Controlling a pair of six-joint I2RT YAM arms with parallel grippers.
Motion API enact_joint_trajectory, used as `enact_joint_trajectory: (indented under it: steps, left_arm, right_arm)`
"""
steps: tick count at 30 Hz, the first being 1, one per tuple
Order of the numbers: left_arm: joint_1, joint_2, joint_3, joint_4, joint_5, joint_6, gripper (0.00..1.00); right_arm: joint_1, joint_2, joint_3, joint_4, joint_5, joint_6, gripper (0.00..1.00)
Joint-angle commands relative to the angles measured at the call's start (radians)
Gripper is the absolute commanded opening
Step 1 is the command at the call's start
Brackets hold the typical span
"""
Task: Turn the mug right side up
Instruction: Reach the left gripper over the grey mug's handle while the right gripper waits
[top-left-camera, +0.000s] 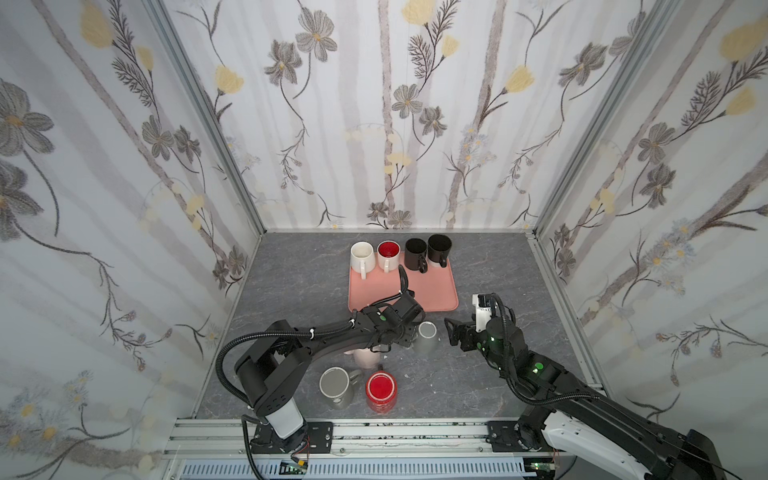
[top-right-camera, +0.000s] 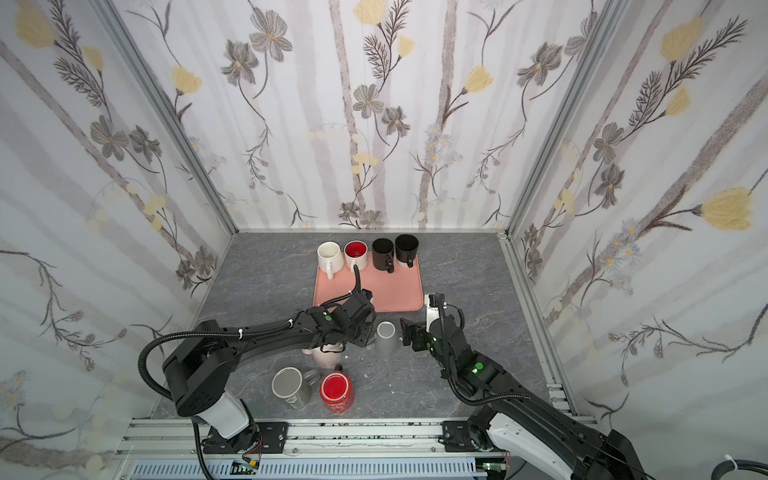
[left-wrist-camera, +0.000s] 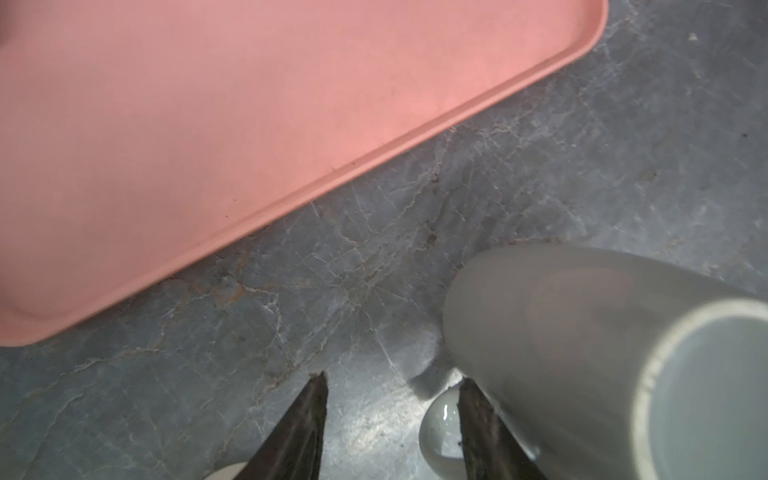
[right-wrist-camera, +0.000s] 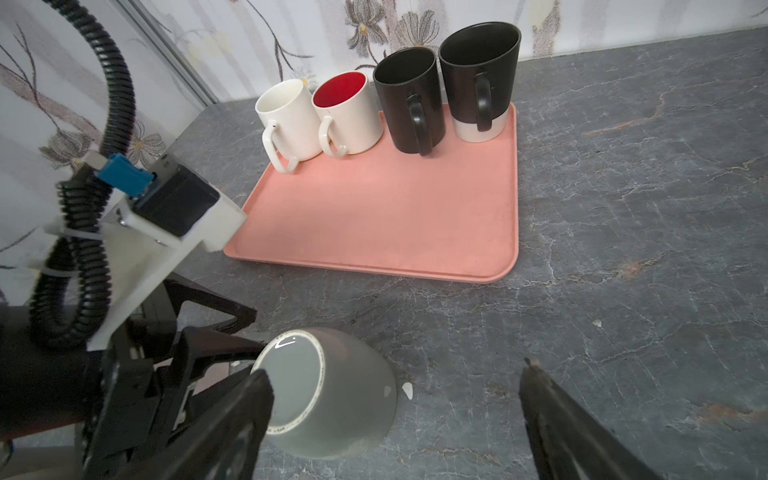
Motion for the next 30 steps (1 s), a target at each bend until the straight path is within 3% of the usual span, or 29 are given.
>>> enact_joint_trajectory:
  steps: [1,8,11,13,17,30]
  left_arm:
    - [-0.009,-0.04,-0.004,-0.054,0.029,0.003,0.52]
    - [-0.048,-0.18,-0.064,-0.031,0.018,0.037,0.72]
    - [-0.078,-0.177,-0.086,0.008,0.045,0.062,0.74]
    - [-0.086,-0.165,-0.097,0.036,0.061,0.068,0.72]
    - [-0.098,-0.151,-0.106,0.096,0.07,0.085,0.57]
    - [-0.102,-0.093,-0.14,0.238,0.063,0.121,0.5]
  right_arm:
    - [-0.013,0.006,-0.011,0.035,0.004,0.015,1.0]
    - [-0.055,0.028,-0.024,0.06,-0.053,0.022,1.0]
    - [-0.067,0.043,-0.035,0.074,-0.07,0.025,1.0]
    - [-0.075,0.046,-0.036,0.08,-0.082,0.035,0.99]
    - [-0.088,0.019,-0.04,0.082,-0.086,0.039,1.0]
    - [-0.119,-0.023,-0.04,0.067,-0.121,0.036,1.0]
